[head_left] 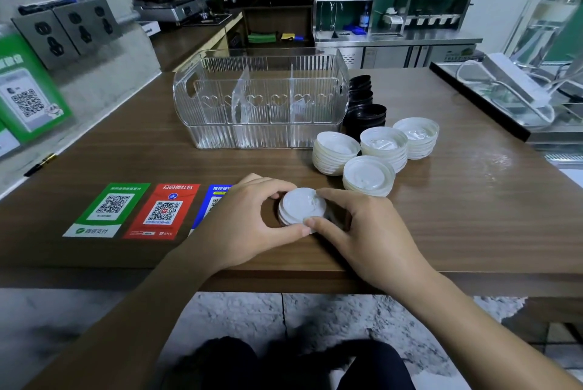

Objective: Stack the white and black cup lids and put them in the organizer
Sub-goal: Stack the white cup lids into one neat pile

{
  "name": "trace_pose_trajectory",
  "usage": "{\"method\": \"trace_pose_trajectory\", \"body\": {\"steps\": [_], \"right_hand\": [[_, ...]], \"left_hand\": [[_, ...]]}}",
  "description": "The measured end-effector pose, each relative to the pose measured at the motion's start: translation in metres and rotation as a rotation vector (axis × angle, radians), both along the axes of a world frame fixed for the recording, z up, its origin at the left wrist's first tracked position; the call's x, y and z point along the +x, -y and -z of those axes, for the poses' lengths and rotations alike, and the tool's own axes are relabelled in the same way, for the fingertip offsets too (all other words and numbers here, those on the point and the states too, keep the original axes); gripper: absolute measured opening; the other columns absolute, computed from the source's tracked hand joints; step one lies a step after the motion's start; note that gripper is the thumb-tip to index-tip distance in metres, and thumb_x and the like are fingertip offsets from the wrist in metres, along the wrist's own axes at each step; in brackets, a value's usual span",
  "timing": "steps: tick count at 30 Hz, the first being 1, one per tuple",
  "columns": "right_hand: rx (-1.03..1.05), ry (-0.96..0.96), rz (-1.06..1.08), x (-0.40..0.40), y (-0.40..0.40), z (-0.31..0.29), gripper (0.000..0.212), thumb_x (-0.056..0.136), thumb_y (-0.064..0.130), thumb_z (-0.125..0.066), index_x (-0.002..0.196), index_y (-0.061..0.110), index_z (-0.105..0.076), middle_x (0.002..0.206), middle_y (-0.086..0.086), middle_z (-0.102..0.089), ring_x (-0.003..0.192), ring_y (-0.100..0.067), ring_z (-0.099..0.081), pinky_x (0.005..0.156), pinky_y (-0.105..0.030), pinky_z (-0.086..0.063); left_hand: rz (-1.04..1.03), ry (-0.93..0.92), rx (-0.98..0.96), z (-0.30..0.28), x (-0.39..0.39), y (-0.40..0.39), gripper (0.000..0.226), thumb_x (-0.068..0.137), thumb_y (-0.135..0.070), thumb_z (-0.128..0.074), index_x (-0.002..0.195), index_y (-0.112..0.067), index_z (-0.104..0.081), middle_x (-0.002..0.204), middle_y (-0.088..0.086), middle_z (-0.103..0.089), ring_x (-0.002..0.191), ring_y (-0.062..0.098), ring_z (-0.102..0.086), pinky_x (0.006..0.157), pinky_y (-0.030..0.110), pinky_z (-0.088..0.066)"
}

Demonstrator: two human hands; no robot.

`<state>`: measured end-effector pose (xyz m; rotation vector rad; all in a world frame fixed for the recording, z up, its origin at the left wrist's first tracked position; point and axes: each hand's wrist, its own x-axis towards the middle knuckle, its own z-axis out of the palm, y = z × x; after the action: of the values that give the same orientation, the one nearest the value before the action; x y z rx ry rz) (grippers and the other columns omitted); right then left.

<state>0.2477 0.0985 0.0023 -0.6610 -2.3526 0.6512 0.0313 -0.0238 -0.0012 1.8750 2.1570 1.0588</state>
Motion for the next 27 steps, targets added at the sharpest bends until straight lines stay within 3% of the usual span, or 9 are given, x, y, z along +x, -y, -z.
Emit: {"method": "trace_pose_trajectory", "body": {"steps": [3, 7, 10, 12, 15, 17, 20, 24, 27], "right_hand": [[0.0, 0.0, 0.017, -0.002, -0.003, 0.004, 0.04, 0.095, 0.048, -0.082, 0.131, 0.032, -0.077, 0.078, 0.03, -0.063, 0.083, 0.001, -0.063, 0.074, -0.015, -0.048], [-0.007, 0.005, 0.034, -0.003, -0.005, 0.006, 0.046, 0.092, 0.053, -0.082, 0.133, 0.032, -0.076, 0.096, 0.024, -0.073, 0.079, 0.005, -0.06, 0.08, -0.024, -0.051], [-0.004, -0.005, 0.041, -0.005, -0.003, 0.005, 0.044, 0.092, 0.055, -0.082, 0.13, 0.033, -0.077, 0.094, 0.02, -0.075, 0.078, 0.001, -0.061, 0.077, -0.025, -0.05], [0.002, -0.004, 0.05, -0.005, -0.002, 0.004, 0.044, 0.092, 0.055, -0.082, 0.13, 0.033, -0.076, 0.089, 0.02, -0.073, 0.077, 0.001, -0.061, 0.074, -0.023, -0.049], [0.011, -0.006, 0.067, -0.005, -0.003, 0.004, 0.045, 0.092, 0.052, -0.084, 0.131, 0.032, -0.076, 0.082, 0.029, -0.063, 0.073, 0.01, -0.058, 0.07, -0.009, -0.037], [0.01, -0.004, 0.077, -0.005, -0.003, 0.004, 0.045, 0.092, 0.052, -0.084, 0.131, 0.031, -0.076, 0.077, 0.031, -0.058, 0.072, 0.011, -0.058, 0.067, -0.007, -0.034], [0.018, -0.005, 0.078, -0.004, -0.001, 0.004, 0.045, 0.092, 0.052, -0.084, 0.131, 0.031, -0.076, 0.085, 0.026, -0.069, 0.072, 0.004, -0.059, 0.072, -0.016, -0.047], [0.025, -0.009, 0.089, -0.005, -0.001, 0.004, 0.045, 0.094, 0.053, -0.081, 0.133, 0.031, -0.075, 0.106, 0.018, -0.08, 0.088, -0.005, -0.069, 0.085, -0.034, -0.058], [0.05, -0.001, 0.091, -0.006, -0.001, 0.005, 0.044, 0.096, 0.052, -0.079, 0.134, 0.031, -0.074, 0.11, 0.015, -0.081, 0.097, -0.013, -0.074, 0.087, -0.039, -0.06]], "left_hand": [[-0.009, 0.04, -0.014, -0.002, -0.001, 0.001, 0.062, 0.079, -0.063, -0.097, 0.135, -0.043, -0.08, 0.118, -0.043, -0.067, 0.121, -0.002, -0.063, 0.092, 0.009, -0.041], [-0.052, 0.1, -0.06, -0.006, -0.005, 0.001, 0.076, 0.071, -0.064, -0.101, 0.141, -0.044, -0.079, 0.125, -0.026, -0.072, 0.11, -0.023, -0.056, 0.093, 0.007, -0.038], [-0.064, 0.109, -0.069, -0.008, -0.005, 0.001, 0.078, 0.07, -0.063, -0.102, 0.143, -0.048, -0.077, 0.127, -0.02, -0.069, 0.105, -0.024, -0.054, 0.089, 0.002, -0.036], [-0.054, 0.131, -0.07, -0.009, -0.004, 0.002, 0.079, 0.07, -0.062, -0.102, 0.144, -0.048, -0.077, 0.119, -0.017, -0.07, 0.099, -0.017, -0.057, 0.086, 0.004, -0.038], [-0.038, 0.154, -0.072, -0.006, -0.007, 0.002, 0.078, 0.07, -0.061, -0.102, 0.143, -0.048, -0.077, 0.11, -0.012, -0.073, 0.088, 0.01, -0.062, 0.083, 0.02, -0.048], [-0.042, 0.144, -0.071, -0.003, -0.009, 0.001, 0.077, 0.072, -0.058, -0.102, 0.145, -0.047, -0.077, 0.11, -0.012, -0.073, 0.09, 0.015, -0.062, 0.085, 0.021, -0.049], [-0.039, 0.146, -0.069, 0.001, -0.011, -0.001, 0.079, 0.076, -0.057, -0.102, 0.149, -0.045, -0.074, 0.111, -0.014, -0.073, 0.092, 0.01, -0.064, 0.088, 0.017, -0.049], [0.0, 0.18, -0.082, 0.004, -0.015, -0.003, 0.078, 0.08, -0.055, -0.101, 0.151, -0.043, -0.073, 0.117, -0.015, -0.075, 0.105, 0.007, -0.073, 0.105, 0.033, -0.06], [-0.017, 0.16, -0.1, 0.005, -0.015, -0.005, 0.076, 0.083, -0.058, -0.096, 0.153, -0.049, -0.069, 0.127, -0.018, -0.07, 0.115, -0.004, -0.065, 0.107, 0.02, -0.052]]}}
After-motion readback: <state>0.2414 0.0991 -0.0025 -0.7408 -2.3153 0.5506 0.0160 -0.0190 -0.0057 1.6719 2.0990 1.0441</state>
